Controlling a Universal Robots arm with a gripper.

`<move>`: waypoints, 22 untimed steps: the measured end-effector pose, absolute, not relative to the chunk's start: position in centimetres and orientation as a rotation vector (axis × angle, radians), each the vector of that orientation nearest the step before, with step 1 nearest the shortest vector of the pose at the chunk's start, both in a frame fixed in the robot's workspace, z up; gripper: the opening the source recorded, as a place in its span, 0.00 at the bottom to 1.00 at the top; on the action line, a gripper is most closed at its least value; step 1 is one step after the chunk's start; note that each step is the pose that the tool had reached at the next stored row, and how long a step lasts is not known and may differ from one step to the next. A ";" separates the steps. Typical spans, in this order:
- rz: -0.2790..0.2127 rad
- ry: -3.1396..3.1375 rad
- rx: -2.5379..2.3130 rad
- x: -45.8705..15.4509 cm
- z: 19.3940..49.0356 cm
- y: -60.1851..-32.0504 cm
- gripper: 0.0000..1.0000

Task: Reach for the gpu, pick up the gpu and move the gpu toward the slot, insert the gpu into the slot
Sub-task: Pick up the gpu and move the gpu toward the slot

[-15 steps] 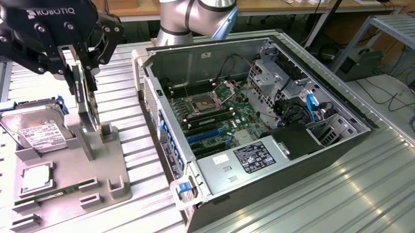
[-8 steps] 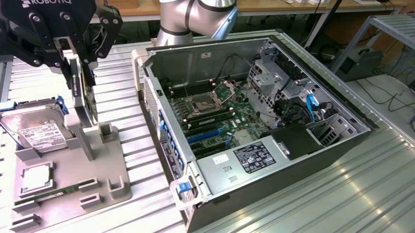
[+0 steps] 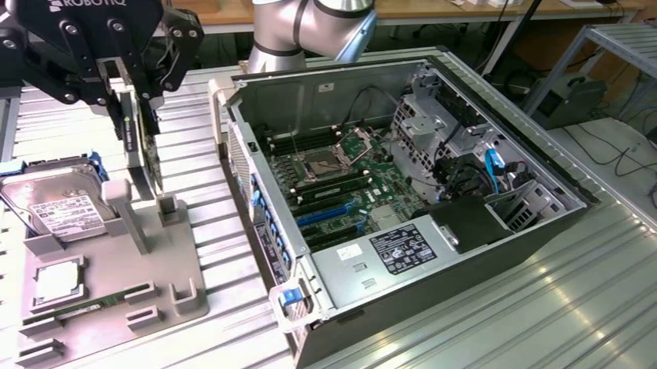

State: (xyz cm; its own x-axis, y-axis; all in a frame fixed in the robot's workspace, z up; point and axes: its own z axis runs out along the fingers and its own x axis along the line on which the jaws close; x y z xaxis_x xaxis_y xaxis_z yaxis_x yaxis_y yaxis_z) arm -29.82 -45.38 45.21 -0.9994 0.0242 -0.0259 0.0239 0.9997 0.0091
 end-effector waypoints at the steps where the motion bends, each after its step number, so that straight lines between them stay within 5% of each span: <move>1: 0.014 3.115 0.037 -29.5 45.2 -45.4 0.27; 22: 0.014 3.115 0.037 -20.9 45.0 -45.4 0.27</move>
